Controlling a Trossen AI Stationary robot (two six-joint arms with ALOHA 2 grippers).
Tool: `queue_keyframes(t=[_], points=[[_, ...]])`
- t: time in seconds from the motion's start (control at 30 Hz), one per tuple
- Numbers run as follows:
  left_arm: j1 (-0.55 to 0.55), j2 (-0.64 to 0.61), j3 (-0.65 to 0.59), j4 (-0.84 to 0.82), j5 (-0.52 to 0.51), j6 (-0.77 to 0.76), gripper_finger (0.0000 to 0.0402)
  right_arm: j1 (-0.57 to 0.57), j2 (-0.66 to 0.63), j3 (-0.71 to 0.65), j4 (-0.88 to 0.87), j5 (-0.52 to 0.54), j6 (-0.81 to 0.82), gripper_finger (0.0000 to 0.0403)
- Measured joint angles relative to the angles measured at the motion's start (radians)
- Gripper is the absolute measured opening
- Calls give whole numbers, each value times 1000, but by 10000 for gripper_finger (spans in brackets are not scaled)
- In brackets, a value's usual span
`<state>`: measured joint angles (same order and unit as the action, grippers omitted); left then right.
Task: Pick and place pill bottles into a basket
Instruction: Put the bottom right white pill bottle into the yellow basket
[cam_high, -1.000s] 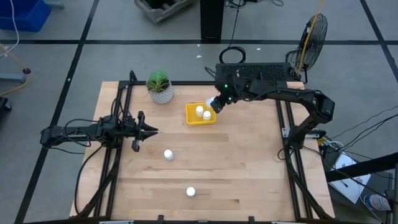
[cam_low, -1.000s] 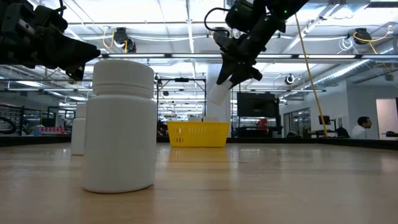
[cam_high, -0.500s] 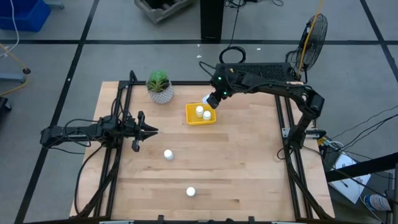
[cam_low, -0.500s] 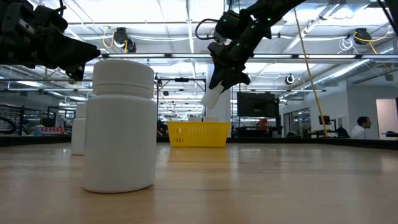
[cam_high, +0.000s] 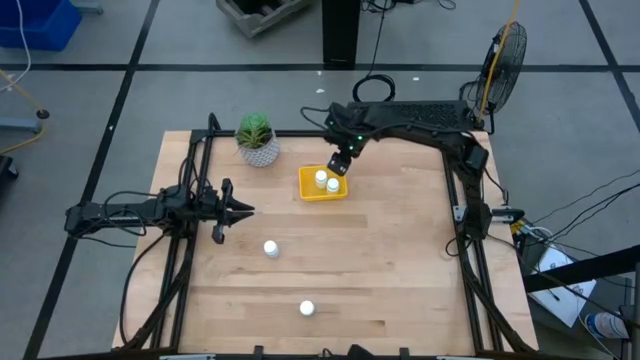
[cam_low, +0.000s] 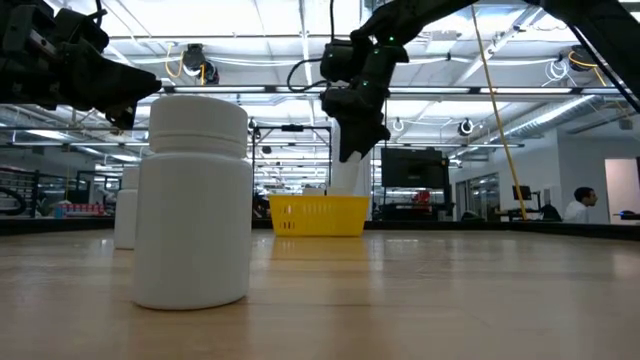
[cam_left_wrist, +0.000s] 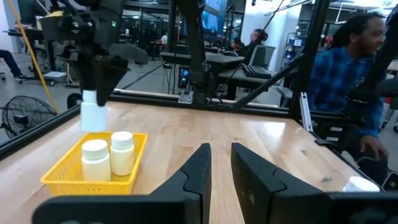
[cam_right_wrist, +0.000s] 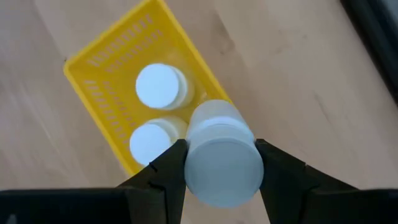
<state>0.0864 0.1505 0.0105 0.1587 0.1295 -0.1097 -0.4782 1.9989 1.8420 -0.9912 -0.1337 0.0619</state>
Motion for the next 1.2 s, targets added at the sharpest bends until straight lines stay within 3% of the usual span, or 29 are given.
queue_keyframes(t=[1.2], points=[[0, 0, 0, 4, 1, 0, 65, 51, 146, -1, 51, -1, -80, 155]])
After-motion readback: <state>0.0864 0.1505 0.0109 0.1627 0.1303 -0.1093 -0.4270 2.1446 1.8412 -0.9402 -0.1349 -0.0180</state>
